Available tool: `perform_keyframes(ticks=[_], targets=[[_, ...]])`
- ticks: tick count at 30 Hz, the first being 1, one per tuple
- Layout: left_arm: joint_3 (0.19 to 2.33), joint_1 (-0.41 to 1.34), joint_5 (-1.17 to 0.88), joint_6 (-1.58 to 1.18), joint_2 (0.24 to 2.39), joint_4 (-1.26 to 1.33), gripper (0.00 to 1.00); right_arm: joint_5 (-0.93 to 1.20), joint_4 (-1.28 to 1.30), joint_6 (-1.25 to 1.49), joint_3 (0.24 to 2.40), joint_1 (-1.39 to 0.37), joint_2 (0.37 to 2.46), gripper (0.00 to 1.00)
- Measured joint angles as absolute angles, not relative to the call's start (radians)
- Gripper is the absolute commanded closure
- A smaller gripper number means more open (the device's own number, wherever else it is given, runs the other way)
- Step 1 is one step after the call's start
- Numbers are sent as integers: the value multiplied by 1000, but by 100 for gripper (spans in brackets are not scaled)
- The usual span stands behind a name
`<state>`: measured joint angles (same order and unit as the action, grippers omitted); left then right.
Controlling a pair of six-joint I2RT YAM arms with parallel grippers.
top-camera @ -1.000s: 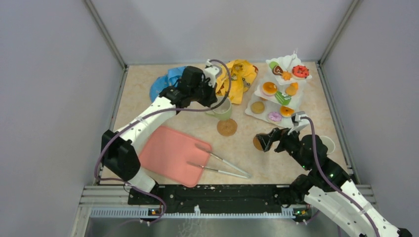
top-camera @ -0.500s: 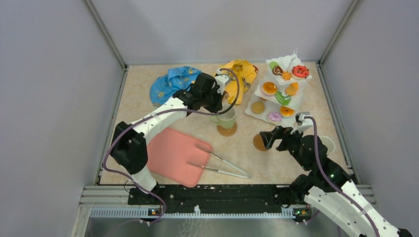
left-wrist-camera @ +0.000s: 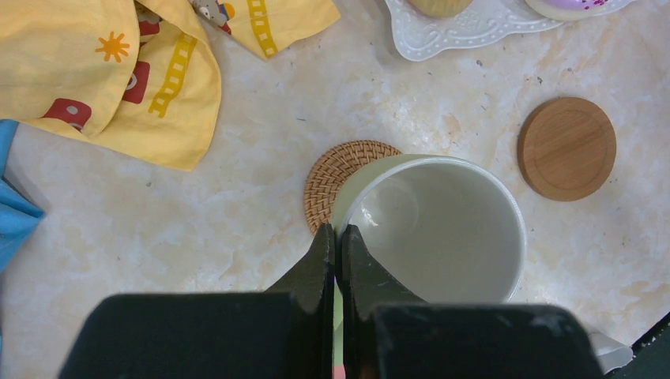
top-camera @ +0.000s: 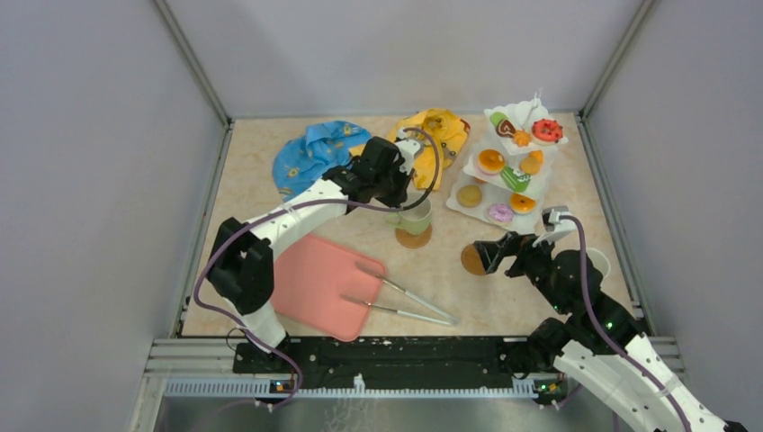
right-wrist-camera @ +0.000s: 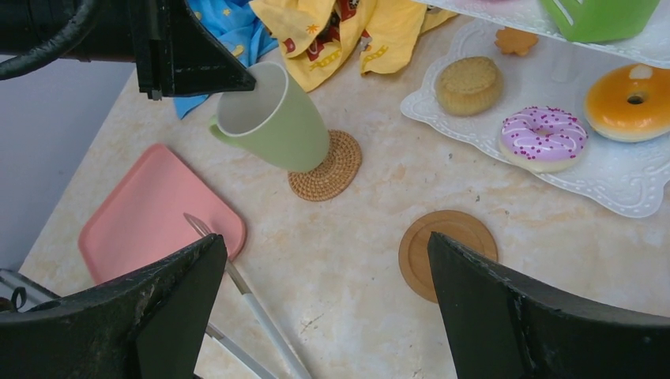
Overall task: Serve the afternoon tea
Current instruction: Place the cup on the coaster.
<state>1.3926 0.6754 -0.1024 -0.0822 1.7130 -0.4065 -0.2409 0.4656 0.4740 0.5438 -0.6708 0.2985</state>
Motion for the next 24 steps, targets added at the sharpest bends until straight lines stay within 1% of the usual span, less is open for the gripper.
perform_keyframes(ticks=[14, 24], targets=[[1381, 677, -88, -94, 1782, -395, 100, -231, 464, 474, 544, -671, 296, 1], [1372, 677, -88, -102, 1787, -381, 99, -223, 457, 474, 544, -671, 296, 1]])
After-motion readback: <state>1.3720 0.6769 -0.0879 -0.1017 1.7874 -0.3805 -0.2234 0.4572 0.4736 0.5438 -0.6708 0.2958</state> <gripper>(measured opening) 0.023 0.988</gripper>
